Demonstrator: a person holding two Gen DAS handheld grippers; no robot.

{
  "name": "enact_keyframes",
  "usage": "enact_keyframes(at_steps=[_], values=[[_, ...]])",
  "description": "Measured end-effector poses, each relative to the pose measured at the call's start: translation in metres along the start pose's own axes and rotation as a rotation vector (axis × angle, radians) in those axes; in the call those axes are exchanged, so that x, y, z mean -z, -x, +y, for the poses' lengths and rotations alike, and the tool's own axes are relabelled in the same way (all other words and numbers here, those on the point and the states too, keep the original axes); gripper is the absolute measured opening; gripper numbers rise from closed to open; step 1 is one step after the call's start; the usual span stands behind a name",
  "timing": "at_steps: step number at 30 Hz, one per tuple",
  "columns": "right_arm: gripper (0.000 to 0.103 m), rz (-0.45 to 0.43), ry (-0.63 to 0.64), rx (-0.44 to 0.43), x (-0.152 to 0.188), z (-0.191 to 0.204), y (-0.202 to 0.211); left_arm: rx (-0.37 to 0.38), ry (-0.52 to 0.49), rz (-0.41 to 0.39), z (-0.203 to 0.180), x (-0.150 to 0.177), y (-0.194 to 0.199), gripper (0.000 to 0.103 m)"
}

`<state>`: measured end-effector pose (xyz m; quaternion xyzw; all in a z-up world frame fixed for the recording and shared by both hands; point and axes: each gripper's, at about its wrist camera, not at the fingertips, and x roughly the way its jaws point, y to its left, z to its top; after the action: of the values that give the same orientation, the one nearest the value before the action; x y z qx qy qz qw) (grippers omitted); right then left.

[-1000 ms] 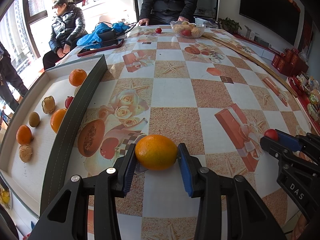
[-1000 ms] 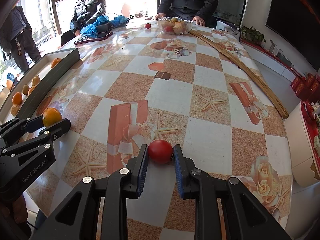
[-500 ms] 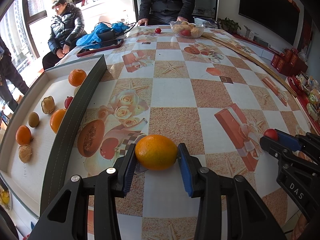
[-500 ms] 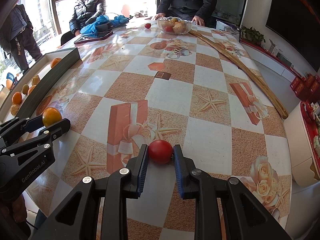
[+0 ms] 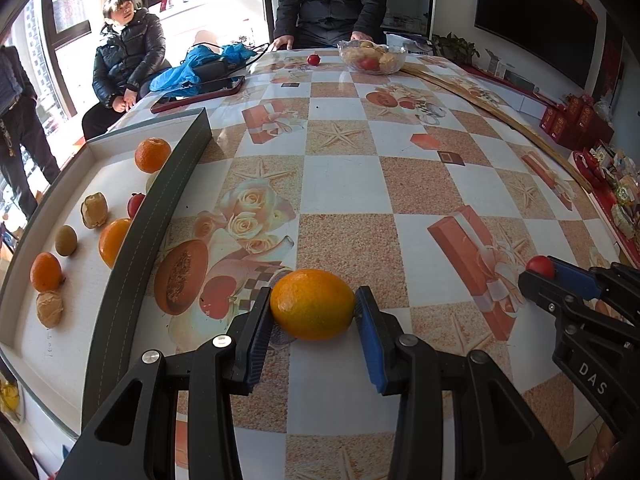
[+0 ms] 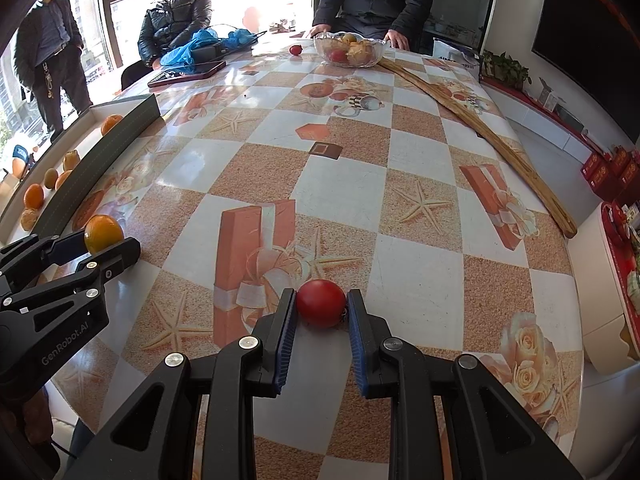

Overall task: Organize fruits
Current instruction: 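Hold the orange in the left tool and the tomato in the right tool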

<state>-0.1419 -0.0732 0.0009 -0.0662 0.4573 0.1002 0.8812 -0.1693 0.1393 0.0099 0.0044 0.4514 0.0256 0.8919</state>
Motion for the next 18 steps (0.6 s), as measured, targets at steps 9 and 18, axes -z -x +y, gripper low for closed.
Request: enact_keyframes(at_steps=[9, 18], values=[[0.026, 0.001, 0.000, 0.000, 0.000, 0.001, 0.000, 0.001, 0.000, 0.000, 0.000, 0.000, 0.000, 0.044], [0.026, 0.022, -0.035, -0.032, -0.001, -0.010, 0.000, 0.033, -0.002, 0.011, 0.002, 0.001, 0.002, 0.044]])
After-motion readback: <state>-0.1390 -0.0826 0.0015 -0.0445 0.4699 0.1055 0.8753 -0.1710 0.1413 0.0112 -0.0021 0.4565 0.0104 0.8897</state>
